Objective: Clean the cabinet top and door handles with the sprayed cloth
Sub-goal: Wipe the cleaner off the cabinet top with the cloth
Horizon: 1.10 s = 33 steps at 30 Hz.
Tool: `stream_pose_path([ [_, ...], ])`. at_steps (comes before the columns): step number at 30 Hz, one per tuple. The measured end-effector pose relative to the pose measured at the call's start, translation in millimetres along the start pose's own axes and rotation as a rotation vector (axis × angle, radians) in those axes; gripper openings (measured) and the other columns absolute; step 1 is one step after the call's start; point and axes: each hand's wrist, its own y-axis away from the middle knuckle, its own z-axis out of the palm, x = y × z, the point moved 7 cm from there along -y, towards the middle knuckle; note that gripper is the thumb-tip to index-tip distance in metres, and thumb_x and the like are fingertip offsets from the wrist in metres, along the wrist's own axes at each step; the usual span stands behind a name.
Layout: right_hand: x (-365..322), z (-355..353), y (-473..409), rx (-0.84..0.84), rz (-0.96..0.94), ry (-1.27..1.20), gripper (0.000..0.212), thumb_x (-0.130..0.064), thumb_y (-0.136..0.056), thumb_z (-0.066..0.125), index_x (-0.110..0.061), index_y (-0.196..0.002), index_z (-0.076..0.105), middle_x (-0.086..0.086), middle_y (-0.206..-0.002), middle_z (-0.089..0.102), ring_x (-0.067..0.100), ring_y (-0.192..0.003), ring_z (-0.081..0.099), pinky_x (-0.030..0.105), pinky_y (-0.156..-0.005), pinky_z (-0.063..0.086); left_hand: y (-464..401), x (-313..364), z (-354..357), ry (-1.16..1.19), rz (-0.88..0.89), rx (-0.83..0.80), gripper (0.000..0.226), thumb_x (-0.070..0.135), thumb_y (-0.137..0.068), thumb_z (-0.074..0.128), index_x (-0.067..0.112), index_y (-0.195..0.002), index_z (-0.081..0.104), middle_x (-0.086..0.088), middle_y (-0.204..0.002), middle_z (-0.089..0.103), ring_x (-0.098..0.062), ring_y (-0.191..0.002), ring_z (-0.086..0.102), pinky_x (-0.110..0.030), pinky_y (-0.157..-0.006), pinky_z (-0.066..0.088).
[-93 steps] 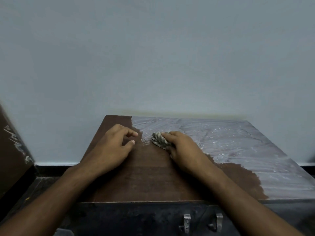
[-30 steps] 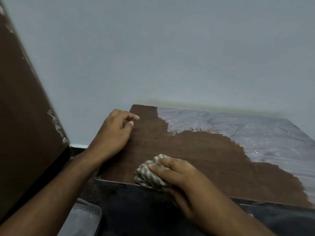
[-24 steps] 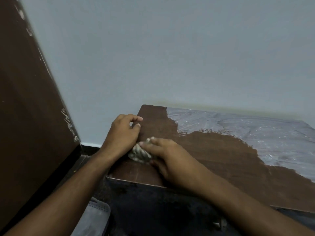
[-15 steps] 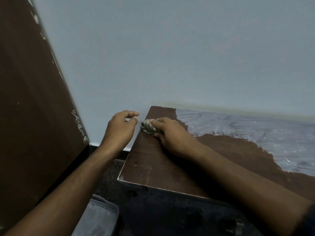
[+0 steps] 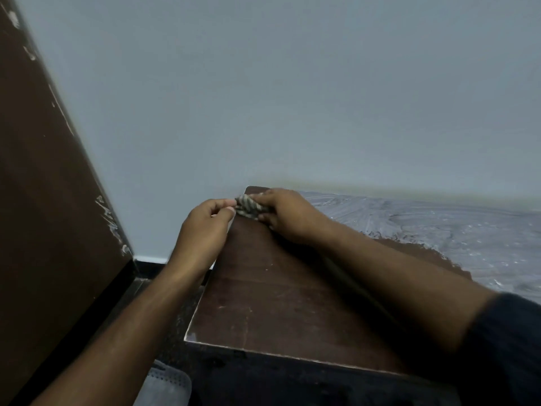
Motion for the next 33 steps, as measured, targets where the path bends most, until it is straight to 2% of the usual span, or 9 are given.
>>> stream_pose_path([
  [4,28,-8,-38,0.025,0.126,0.068,0.044,-0.010,-0.095,0.059,-0.022,-0.137,0.058,0.009,-0.132,0.064,0.027,-0.119,0.059,0.020,-0.086,0.037,4,-3,-6,-0.108,0.041,-0.030,0.025,0.025,-0.099,0.054,0.027,-0.121,0.066,0.016,-0.108,0.064,0.006,-0.090,0.056,-0.018,-0.076,0.041],
  [8,29,-6,-40,0.007,0.165,0.108,0.044,-0.011,-0.097,0.057,-0.020,-0.139,0.055,0.012,-0.134,0.061,0.031,-0.121,0.057,0.021,-0.086,0.034,1,-11,-20,-0.091,0.011,0.028,0.031,0.027,-0.099,0.054,0.025,-0.129,0.063,0.008,-0.123,0.064,-0.012,-0.110,0.058,-0.036,-0.100,0.047],
  [11,9,0,-18,0.006,0.112,0.056,0.040,-0.014,-0.095,0.060,-0.019,-0.134,0.059,0.009,-0.131,0.063,0.029,-0.119,0.058,0.021,-0.089,0.037,1,-14,-27,-0.030,-0.006,0.071,0.028,0.029,-0.098,0.051,0.028,-0.124,0.064,0.007,-0.121,0.065,-0.015,-0.114,0.059,-0.046,-0.104,0.047],
  [14,-35,7,26,-0.019,-0.029,0.062,0.044,-0.016,-0.093,0.062,-0.019,-0.136,0.057,0.006,-0.134,0.061,0.023,-0.122,0.056,0.029,-0.103,0.043,3,-11,-32,0.026,-0.019,0.099,0.027,0.028,-0.098,0.049,0.027,-0.119,0.066,0.006,-0.119,0.066,-0.017,-0.114,0.059,-0.047,-0.104,0.047],
  [21,-120,24,144,-0.149,-0.214,-0.022,0.047,-0.032,-0.100,0.042,-0.029,-0.147,0.044,-0.006,-0.147,0.047,0.012,-0.136,0.039,0.020,-0.112,0.030,6,-12,-37,0.038,-0.034,0.052,0.023,0.025,-0.096,0.050,0.029,-0.109,0.068,0.005,-0.111,0.069,-0.014,-0.097,0.060,-0.037,-0.089,0.050],
  [24,-116,20,139,-0.131,-0.231,-0.018,0.047,-0.030,-0.096,0.042,-0.029,-0.143,0.051,-0.007,-0.143,0.053,0.009,-0.131,0.045,0.023,-0.110,0.038,8,-9,-40,0.035,-0.022,0.022,0.021,0.023,-0.097,0.051,0.030,-0.108,0.068,0.006,-0.110,0.069,-0.009,-0.093,0.060,-0.032,-0.083,0.050],
  [27,-120,24,117,-0.083,-0.214,0.006,0.053,-0.042,-0.093,0.038,-0.024,-0.140,0.054,-0.001,-0.141,0.056,0.016,-0.130,0.049,0.033,-0.108,0.044,11,-4,-46,0.045,-0.005,0.020,0.021,0.022,-0.096,0.051,0.029,-0.105,0.068,0.006,-0.108,0.069,-0.007,-0.090,0.059,-0.030,-0.081,0.046],
  [29,-132,34,115,-0.087,-0.218,0.005,0.047,-0.035,-0.098,0.046,-0.026,-0.144,0.050,-0.002,-0.146,0.051,0.016,-0.135,0.043,0.032,-0.114,0.038,11,-1,-47,0.044,-0.004,0.019,0.021,0.020,-0.096,0.051,0.028,-0.100,0.069,0.007,-0.103,0.070,-0.007,-0.085,0.059,-0.029,-0.078,0.045],
  [33,-139,31,145,-0.131,-0.277,-0.030,0.047,-0.029,-0.100,0.037,-0.031,-0.147,0.044,-0.007,-0.151,0.044,0.010,-0.140,0.034,0.022,-0.114,0.030,14,6,-41,-0.017,0.046,-0.056,0.023,0.019,-0.095,0.052,0.027,-0.094,0.073,0.010,-0.096,0.072,-0.007,-0.083,0.061,-0.029,-0.075,0.047],
])
